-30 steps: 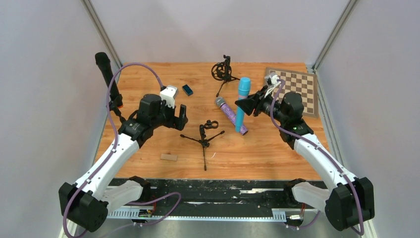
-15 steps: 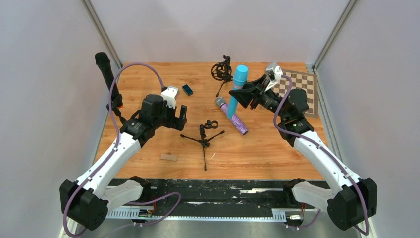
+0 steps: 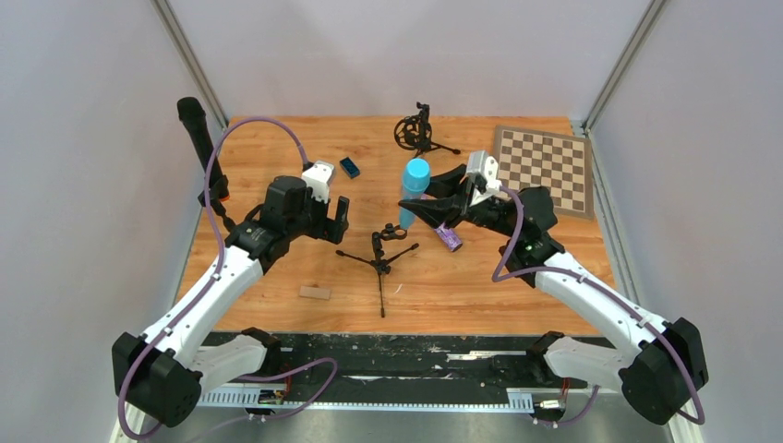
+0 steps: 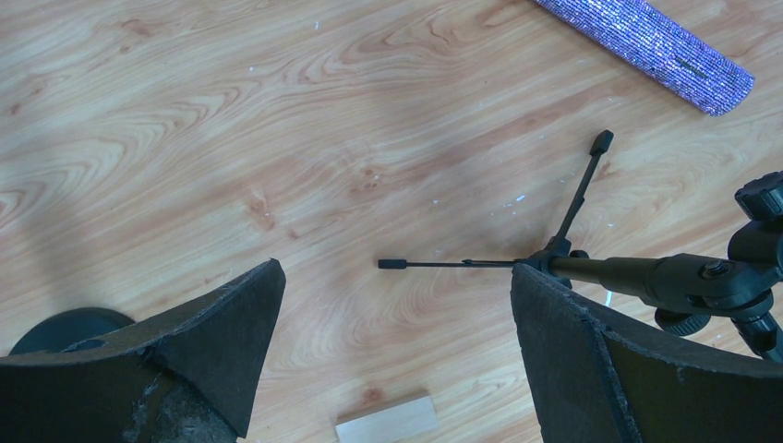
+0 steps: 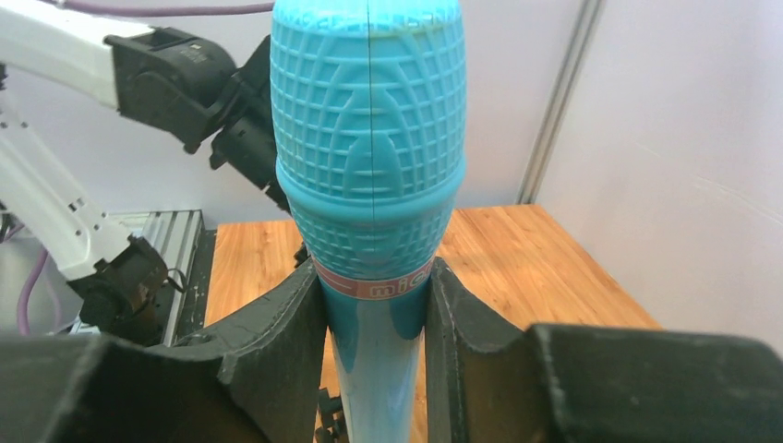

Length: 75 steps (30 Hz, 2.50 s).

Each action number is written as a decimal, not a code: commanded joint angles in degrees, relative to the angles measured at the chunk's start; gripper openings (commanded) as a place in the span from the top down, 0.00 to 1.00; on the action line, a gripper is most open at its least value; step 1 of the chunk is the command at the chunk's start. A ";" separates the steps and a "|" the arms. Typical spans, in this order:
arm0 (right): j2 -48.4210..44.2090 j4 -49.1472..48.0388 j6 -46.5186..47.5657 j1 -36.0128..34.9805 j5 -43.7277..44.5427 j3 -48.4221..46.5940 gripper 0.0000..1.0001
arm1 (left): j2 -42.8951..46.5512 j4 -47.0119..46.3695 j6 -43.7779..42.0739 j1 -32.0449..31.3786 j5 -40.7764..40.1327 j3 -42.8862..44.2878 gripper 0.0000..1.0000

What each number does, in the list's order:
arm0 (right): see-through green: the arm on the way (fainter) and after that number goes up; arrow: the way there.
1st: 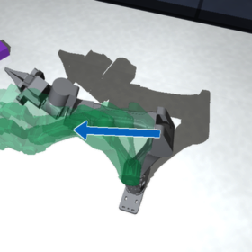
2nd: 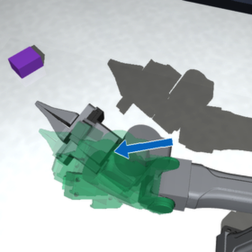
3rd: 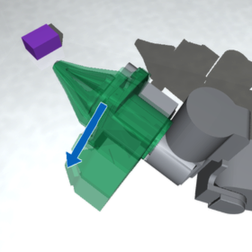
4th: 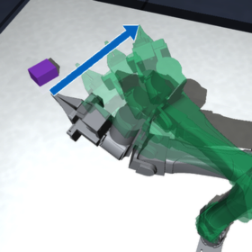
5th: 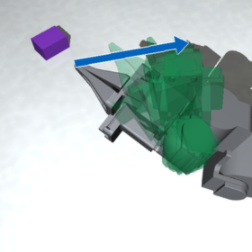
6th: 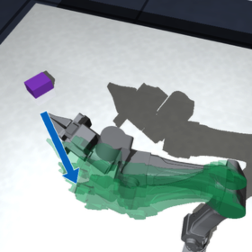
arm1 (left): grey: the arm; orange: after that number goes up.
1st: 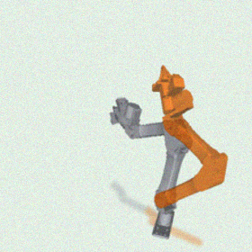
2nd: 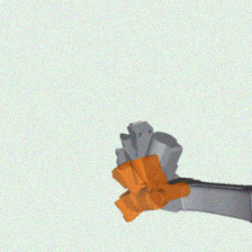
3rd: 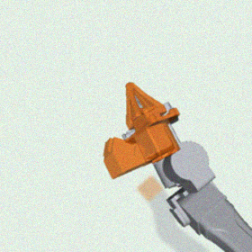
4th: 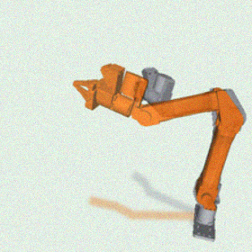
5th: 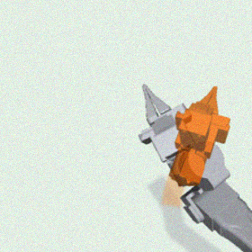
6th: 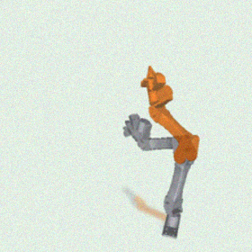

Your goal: Attach the microphones to the stand

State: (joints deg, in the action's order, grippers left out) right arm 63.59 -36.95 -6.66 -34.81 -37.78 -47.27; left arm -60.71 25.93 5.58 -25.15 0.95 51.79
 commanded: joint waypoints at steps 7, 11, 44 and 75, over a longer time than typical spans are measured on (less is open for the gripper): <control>1.39 -5.40 0.56 -0.52 -7.02 -0.83 1.00 | -0.31 -0.64 -0.85 -0.40 0.24 1.13 0.00; 2.54 -7.52 -0.29 -0.52 -6.78 -0.09 1.00 | -0.39 -0.57 -0.96 -0.39 0.60 1.21 0.00; 6.27 -6.82 0.94 -0.52 -3.29 1.63 1.00 | -0.73 -0.27 -1.37 -0.49 2.04 1.30 0.00; 11.51 -8.22 0.74 -0.52 -3.89 4.34 1.00 | -0.75 -0.03 -1.45 -0.47 1.46 1.34 0.00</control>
State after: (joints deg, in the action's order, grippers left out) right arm 74.65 -44.73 -6.35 -35.11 -41.63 -45.08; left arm -61.54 25.98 4.75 -25.43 2.57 51.79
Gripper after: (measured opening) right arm 0.357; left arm 1.000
